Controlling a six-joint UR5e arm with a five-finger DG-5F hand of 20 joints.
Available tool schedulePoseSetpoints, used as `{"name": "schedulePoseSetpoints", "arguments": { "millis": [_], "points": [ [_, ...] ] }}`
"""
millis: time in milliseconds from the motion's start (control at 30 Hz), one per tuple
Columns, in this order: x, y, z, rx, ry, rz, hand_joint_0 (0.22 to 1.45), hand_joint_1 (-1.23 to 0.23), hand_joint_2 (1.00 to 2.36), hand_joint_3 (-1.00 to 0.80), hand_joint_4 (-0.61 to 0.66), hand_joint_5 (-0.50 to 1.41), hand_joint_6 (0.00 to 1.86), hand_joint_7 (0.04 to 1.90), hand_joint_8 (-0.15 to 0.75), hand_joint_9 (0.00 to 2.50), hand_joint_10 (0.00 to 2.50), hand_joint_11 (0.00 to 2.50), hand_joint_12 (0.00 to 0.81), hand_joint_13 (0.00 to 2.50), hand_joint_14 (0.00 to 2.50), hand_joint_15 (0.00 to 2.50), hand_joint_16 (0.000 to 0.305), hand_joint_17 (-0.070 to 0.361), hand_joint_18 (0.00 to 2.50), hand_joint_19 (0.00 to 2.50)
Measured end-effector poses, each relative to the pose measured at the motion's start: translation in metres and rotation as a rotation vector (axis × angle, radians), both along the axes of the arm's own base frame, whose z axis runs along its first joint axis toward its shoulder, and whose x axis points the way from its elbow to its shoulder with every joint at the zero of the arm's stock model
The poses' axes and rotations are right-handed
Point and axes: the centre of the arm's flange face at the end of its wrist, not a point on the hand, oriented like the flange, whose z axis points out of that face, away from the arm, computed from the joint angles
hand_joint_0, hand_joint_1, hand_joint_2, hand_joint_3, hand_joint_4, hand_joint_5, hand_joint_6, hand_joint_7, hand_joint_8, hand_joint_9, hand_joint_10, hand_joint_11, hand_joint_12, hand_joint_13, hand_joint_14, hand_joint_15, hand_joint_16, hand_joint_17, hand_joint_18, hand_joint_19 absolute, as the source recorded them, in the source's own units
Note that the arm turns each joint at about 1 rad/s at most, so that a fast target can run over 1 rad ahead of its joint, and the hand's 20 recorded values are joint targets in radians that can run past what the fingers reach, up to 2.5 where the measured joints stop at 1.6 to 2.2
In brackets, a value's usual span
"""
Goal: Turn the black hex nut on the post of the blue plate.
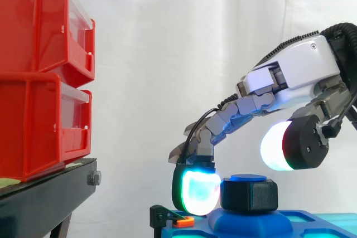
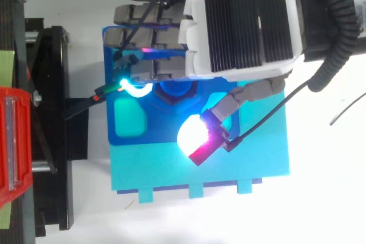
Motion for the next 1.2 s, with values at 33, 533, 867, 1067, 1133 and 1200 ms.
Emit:
{"name": "schedulePoseSetpoints", "arguments": {
  "millis": [33, 533, 867, 1067, 1133, 1200],
  "points": [
    [0.0, 0.0, 0.0, 0.0, -0.001, 0.0, 0.42, -0.23, 1.0, -0.5, 0.15, -0.2, 0.5, 0.79, 0.208, 0.15, 0.0, 0.0, 0.35, 0.0, 0.0, 0.05, 0.053, 0.119, 0.0, 0.15],
    [-0.002, -0.005, 0.004, 0.002, 0.007, 0.0, 0.42, -0.25, 1.0, -0.5, 0.15, -0.2, 0.5, 0.79, 0.205, 0.16, 0.0, 0.0, 0.347, 0.0, 0.0, 0.05, 0.052, 0.118, 0.0, 0.15],
    [-0.005, -0.013, 0.004, 0.008, 0.015, 0.004, 0.42, -0.25, 1.0, -0.5, 0.15, -0.2, 0.5, 0.79, 0.206, 0.16, 0.0, 0.0, 0.347, 0.0, 0.0, 0.05, 0.052, 0.118, 0.0, 0.15],
    [-0.006, -0.018, 0.004, 0.012, 0.017, 0.007, 0.42, -0.25, 1.0, -0.5, 0.15, -0.2, 0.5, 0.79, 0.205, 0.16, 0.0, 0.0, 0.347, 0.0, 0.0, 0.05, 0.052, 0.117, 0.0, 0.15],
    [-0.007, -0.02, 0.004, 0.013, 0.019, 0.008, 0.42, -0.25, 1.0, -0.5, 0.15, -0.2, 0.5, 0.8, 0.206, 0.16, 0.0, 0.0, 0.346, 0.0, 0.0, 0.05, 0.052, 0.118, 0.0, 0.16],
    [-0.007, -0.021, 0.004, 0.014, 0.02, 0.008, 0.42, -0.25, 1.0, -0.5, 0.15, -0.2, 0.5, 0.8, 0.208, 0.16, 0.0, 0.0, 0.348, 0.0, 0.0, 0.05, 0.052, 0.118, 0.0, 0.16]
  ]
}}
